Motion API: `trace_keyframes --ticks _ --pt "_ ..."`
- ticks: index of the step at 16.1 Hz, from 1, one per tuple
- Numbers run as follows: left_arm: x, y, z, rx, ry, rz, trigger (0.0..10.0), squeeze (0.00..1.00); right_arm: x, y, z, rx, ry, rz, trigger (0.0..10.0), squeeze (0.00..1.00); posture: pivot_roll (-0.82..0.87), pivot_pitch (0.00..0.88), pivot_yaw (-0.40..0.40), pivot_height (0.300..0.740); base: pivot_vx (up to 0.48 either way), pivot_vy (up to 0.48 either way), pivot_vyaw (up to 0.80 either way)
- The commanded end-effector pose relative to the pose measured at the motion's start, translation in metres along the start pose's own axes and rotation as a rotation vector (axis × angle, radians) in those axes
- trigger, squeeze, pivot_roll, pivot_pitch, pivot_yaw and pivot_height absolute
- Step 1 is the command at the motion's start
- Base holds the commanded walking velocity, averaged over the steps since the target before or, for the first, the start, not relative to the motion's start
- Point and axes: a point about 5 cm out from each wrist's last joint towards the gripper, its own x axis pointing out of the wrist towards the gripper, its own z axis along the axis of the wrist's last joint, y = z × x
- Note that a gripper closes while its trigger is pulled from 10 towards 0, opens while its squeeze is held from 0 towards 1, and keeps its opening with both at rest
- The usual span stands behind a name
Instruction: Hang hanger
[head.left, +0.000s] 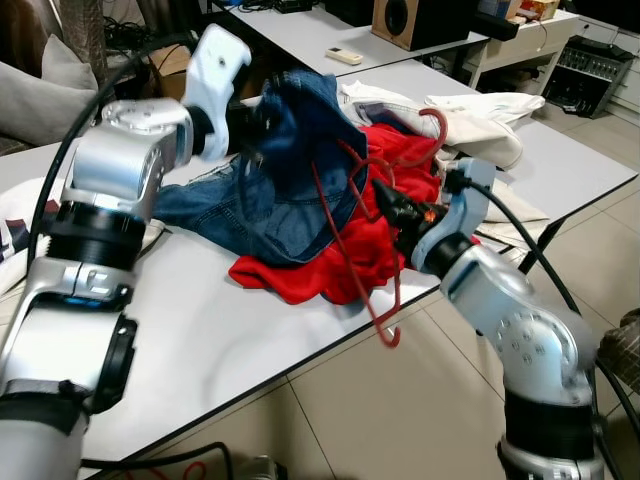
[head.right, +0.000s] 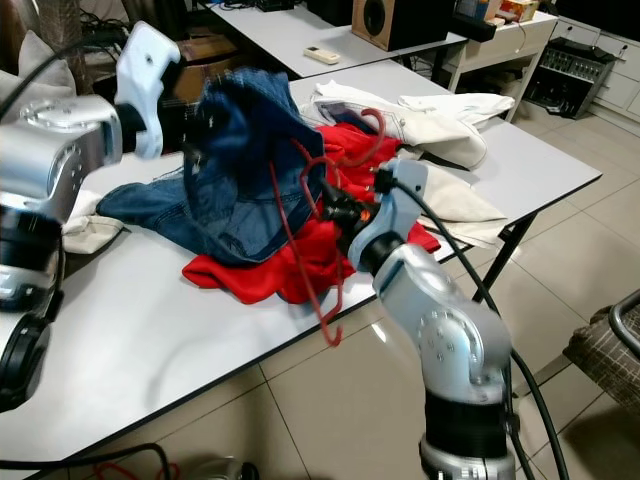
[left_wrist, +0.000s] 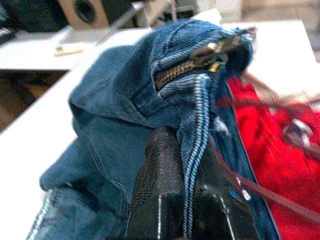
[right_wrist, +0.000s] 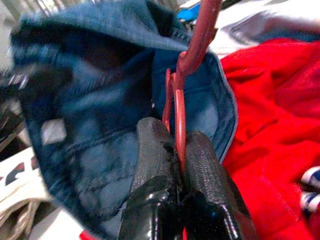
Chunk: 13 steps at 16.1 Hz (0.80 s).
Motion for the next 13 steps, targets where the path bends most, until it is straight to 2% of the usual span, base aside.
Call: trace_keyframes --ticks 1,3,5,6,7,8,12,13 --pt "-0.003 -0.003 0.002 0.025 0.020 -0.032 0.0 0.00 0.004 -0.005 0.006 0.002 -0.034 -0.011 10.0 0.00 -0.04 0.000 0.057 0.740 0.000 0.000 0.00" --pt "-0.009 -0.008 -0.002 0.023 0.061 -0.123 0.0 0.00 0.021 -0.011 0.005 0.027 -0.057 0.021 10.0 0.00 -0.04 0.000 0.055 0.740 0.000 0.000 0.00" --pt "-0.017 -0.021 -0.003 -0.005 0.101 -0.292 0.0 0.00 0.044 -0.015 0.000 0.140 -0.073 0.123 10.0 0.00 -0.02 0.000 0.050 0.740 0.000 0.000 0.00" --pt "-0.019 -0.028 -0.003 -0.020 0.110 -0.365 0.0 0.00 0.050 -0.015 -0.001 0.228 -0.091 0.165 10.0 0.00 -0.01 0.000 0.045 0.740 0.000 0.000 0.00" --pt "-0.021 -0.038 0.000 -0.055 0.103 -0.443 0.0 0.00 0.056 -0.011 0.003 0.376 -0.144 0.219 10.0 0.00 0.00 0.000 0.041 0.740 0.000 0.000 0.00" --pt "-0.021 -0.043 0.002 -0.074 0.097 -0.478 0.0 0.00 0.058 -0.010 0.005 0.433 -0.169 0.235 10.0 0.00 0.00 0.000 0.041 0.740 0.000 0.000 0.00" --pt "-0.024 -0.079 0.012 -0.189 0.075 -0.689 0.0 0.00 0.077 -0.010 0.012 0.863 -0.353 0.254 10.0 0.00 0.01 0.000 0.043 0.740 0.000 0.000 0.00" --pt "-0.025 -0.082 0.011 -0.198 0.077 -0.704 0.0 0.00 0.079 -0.009 0.012 0.906 -0.366 0.258 10.0 0.00 0.01 0.000 0.043 0.740 0.000 0.000 0.00"
